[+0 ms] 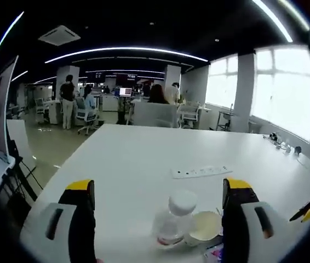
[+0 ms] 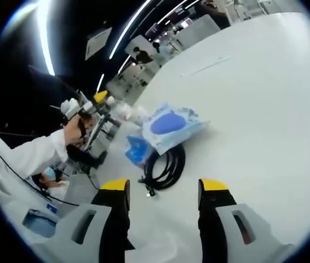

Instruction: Arrange the tabletop items into an orderly group along one side of the table until the central work area is clear of visible clutter.

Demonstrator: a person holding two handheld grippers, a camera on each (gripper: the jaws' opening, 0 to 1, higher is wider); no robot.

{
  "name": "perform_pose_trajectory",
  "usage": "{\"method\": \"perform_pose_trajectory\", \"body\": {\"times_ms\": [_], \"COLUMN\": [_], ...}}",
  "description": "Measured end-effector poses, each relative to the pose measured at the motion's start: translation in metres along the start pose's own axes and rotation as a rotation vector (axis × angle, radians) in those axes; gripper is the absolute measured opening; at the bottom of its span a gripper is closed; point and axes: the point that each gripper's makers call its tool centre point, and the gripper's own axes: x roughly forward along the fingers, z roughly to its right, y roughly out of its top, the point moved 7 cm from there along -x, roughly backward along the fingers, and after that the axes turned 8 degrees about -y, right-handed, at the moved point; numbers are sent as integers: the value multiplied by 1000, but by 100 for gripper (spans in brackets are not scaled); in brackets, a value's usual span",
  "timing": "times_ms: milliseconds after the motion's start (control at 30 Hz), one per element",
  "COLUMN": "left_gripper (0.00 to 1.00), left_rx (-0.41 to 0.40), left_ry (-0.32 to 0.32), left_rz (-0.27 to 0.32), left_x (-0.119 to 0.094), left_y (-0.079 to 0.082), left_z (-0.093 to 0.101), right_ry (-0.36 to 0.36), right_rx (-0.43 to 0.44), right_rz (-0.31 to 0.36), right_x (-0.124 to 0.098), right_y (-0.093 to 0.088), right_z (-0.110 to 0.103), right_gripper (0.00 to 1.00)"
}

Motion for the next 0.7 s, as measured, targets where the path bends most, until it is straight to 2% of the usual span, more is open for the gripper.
{"method": "perform_pose_trajectory", "body": {"times_ms": [167,367,533,700], "left_gripper": [100,100,100,100], "left_rx": [12,26,44,34], "left_ry": [-16,-30,-41,-44], "left_rz": [-6,-17,-17,-24], "left_x": [-13,-33,-58,-84], "left_y": [0,1,0,-3], "left_z": [5,1,-3,-12], "right_ry": [-4,-20,-36,-45], "right_rx": [-4,11,43,63], "right_rz": [9,31,58,90], "right_x": [-6,-12,-17,-28], "right_y": [-9,-22,-35,-47], "right_z": [-7,-18,-34,-63], "right_gripper": [48,49,49,49]}}
